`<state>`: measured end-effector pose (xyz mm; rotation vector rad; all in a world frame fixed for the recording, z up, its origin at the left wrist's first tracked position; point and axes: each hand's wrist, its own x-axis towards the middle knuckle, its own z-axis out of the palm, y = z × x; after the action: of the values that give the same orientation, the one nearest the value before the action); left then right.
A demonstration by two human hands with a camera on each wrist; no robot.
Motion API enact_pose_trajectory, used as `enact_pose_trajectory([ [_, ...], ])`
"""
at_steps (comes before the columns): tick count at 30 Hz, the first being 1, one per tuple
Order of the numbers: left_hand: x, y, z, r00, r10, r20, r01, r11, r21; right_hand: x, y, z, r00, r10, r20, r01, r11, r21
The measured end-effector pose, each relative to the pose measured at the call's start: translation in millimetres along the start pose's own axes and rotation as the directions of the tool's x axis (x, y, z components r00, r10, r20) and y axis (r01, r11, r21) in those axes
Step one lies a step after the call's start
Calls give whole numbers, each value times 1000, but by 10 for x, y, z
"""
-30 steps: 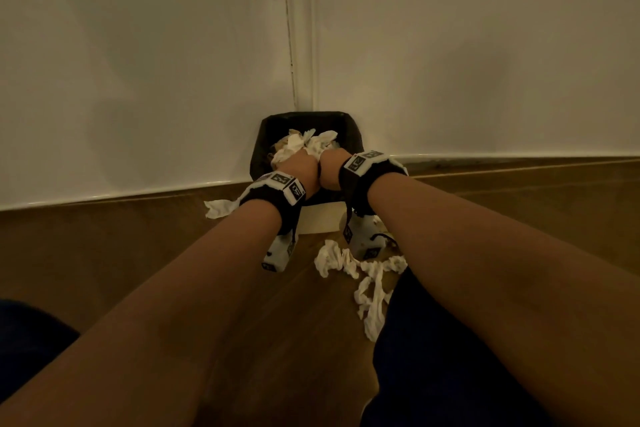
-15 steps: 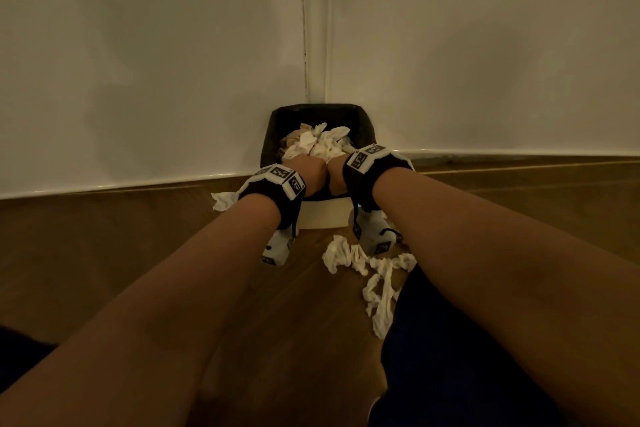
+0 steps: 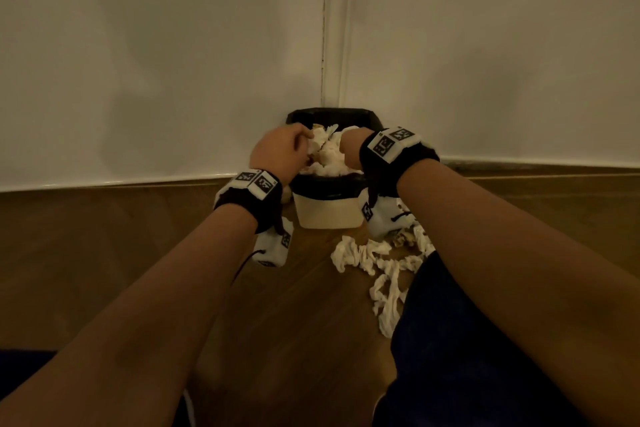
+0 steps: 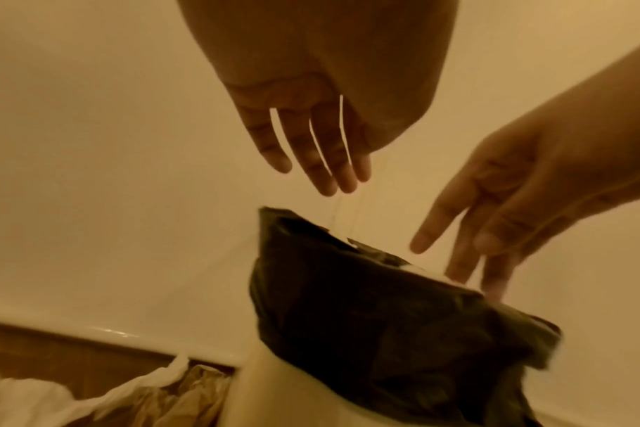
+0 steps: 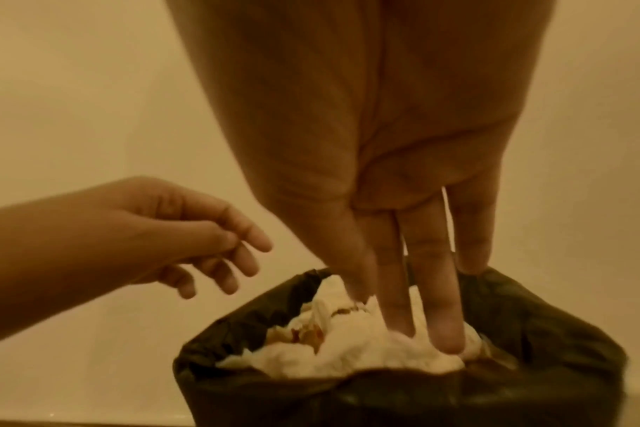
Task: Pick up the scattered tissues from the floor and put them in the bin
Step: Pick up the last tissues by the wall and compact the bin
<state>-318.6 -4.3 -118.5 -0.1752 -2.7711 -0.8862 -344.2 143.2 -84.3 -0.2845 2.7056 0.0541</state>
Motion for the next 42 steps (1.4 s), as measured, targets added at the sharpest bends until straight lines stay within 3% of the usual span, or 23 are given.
enact_pose_trajectory([
  [5,-48,-477,-226,956,-193,-222,176,980,-95,-253,-246,-193,962,-3,-273,57,980,188],
  [11,-222,-961,-96,922,-363,-135,364,931,-18,-253,-963,41,940,-88,-330,196,930,311],
  [15,-312,-1292,88,899,-429,86,415,898,145,-45,-1293,445,984,-99,-151,152,907,393],
  [18,-391,-1538,288,841,-494,221,456,866,202,137,-1436,820,995,-93,29,73,909,410],
  [21,-492,-1746,529,776,-563,284,516,826,226,368,-1477,1057,975,-118,187,38,923,383],
  [23,-517,-1831,682,761,-581,290,542,814,210,547,-1487,1179,962,-69,264,-24,942,335],
  [25,-492,-1890,808,756,-582,298,563,811,158,746,-1502,1314,961,25,275,-113,945,308],
  [27,-416,-1961,918,751,-585,307,569,809,147,928,-1512,1421,973,105,208,-163,943,289],
  [32,-157,-2165,1146,785,-515,344,427,852,302,1261,-1560,1557,978,191,88,-210,898,386],
  [38,-86,-2357,1314,729,-486,482,344,869,354,1526,-1596,1676,966,254,48,-252,884,394],
  [42,-150,-2451,1265,871,-352,343,262,923,282,1633,-1613,1695,957,266,116,-290,890,351],
])
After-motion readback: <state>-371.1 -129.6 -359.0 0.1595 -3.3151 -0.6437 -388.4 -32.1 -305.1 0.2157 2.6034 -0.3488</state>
